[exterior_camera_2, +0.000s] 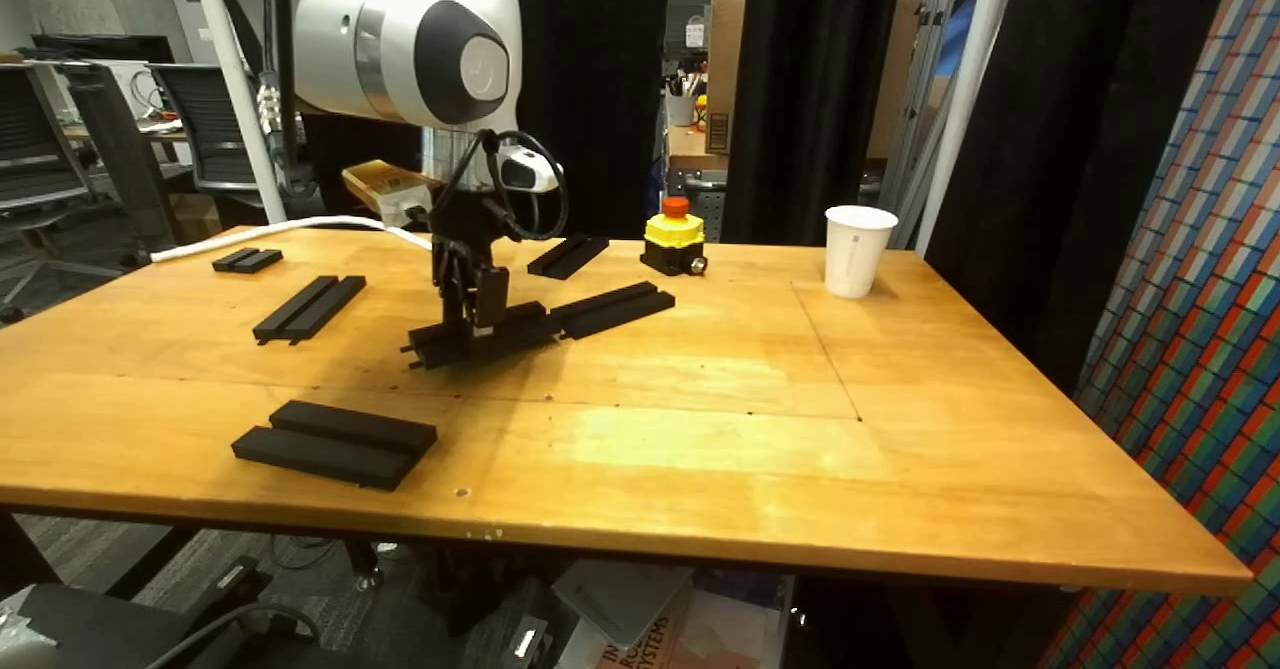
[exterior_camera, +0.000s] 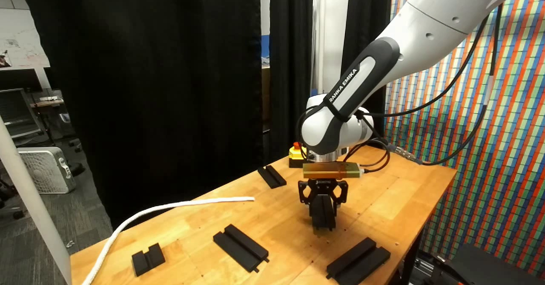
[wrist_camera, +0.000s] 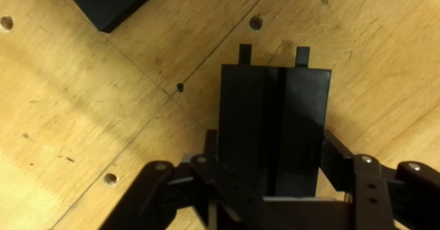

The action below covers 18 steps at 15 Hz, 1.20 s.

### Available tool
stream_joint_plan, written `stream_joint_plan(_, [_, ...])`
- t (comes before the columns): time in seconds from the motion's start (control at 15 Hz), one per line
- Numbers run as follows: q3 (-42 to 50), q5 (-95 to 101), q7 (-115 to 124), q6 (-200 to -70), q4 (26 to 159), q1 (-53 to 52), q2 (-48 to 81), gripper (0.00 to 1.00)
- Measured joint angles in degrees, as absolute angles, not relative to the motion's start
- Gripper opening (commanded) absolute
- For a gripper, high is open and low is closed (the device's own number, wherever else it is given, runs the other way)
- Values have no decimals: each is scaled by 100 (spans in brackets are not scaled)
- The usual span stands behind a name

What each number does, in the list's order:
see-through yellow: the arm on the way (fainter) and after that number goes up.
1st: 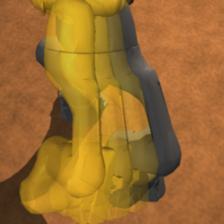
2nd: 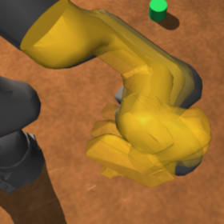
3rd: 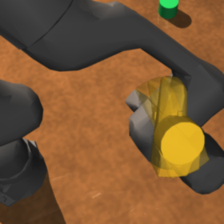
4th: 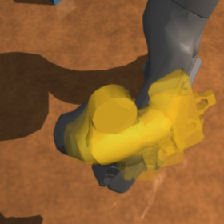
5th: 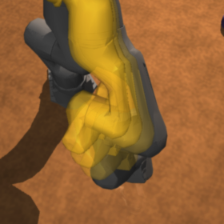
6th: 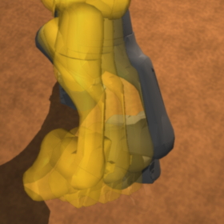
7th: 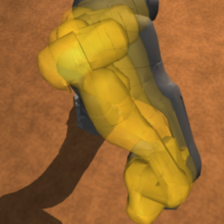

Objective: Connect the pads

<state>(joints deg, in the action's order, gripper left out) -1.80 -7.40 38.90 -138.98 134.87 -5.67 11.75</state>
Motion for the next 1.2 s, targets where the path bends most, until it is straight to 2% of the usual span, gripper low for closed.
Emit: stream_joint_plan(1.2, [-81,-824,3635,-14100,13490,-402,1268,46])
